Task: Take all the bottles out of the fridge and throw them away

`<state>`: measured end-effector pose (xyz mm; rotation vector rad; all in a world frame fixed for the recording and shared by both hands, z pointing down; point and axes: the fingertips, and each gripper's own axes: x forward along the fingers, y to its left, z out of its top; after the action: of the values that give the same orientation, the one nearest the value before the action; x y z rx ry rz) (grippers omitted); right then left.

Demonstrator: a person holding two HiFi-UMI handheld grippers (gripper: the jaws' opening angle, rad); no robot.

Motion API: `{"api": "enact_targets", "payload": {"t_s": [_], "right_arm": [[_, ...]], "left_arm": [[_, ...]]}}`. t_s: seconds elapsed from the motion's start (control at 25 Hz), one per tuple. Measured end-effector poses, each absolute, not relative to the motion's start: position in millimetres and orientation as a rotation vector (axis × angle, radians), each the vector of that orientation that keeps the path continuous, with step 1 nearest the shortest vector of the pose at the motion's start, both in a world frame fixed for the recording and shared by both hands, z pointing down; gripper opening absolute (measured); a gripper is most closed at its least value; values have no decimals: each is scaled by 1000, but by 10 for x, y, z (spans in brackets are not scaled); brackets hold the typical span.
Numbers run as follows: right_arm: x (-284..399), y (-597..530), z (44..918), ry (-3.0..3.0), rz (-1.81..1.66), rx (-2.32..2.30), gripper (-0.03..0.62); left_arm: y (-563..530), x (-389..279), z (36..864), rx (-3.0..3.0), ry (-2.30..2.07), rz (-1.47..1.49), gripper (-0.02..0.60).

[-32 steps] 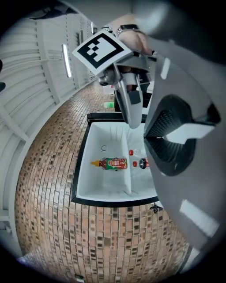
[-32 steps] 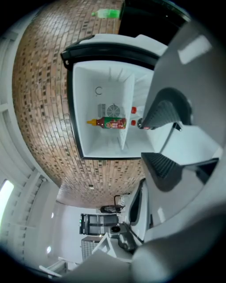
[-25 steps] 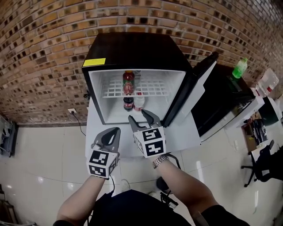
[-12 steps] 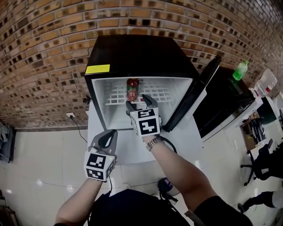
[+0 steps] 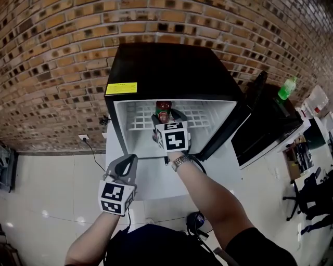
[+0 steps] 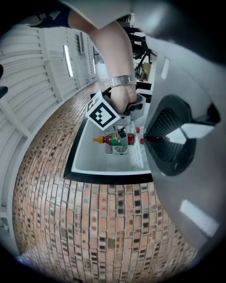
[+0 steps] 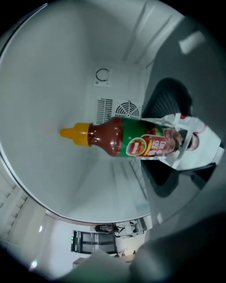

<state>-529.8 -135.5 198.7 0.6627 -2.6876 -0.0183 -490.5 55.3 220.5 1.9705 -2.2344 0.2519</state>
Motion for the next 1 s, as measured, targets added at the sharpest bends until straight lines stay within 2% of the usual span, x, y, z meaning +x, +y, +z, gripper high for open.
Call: {"api": "enact_targets", "payload": {"t_s": [0.44,1.0], "right_arm": [[-5321,-1398,2011,-2685,-2,673,275],[-4624,-1079,1924,-2753,19,623,271]], "left_arm": [[563,-4986,2272,1951,-2229,267,3],[339,-4406,2253,2037,-2162,278,3]]}}
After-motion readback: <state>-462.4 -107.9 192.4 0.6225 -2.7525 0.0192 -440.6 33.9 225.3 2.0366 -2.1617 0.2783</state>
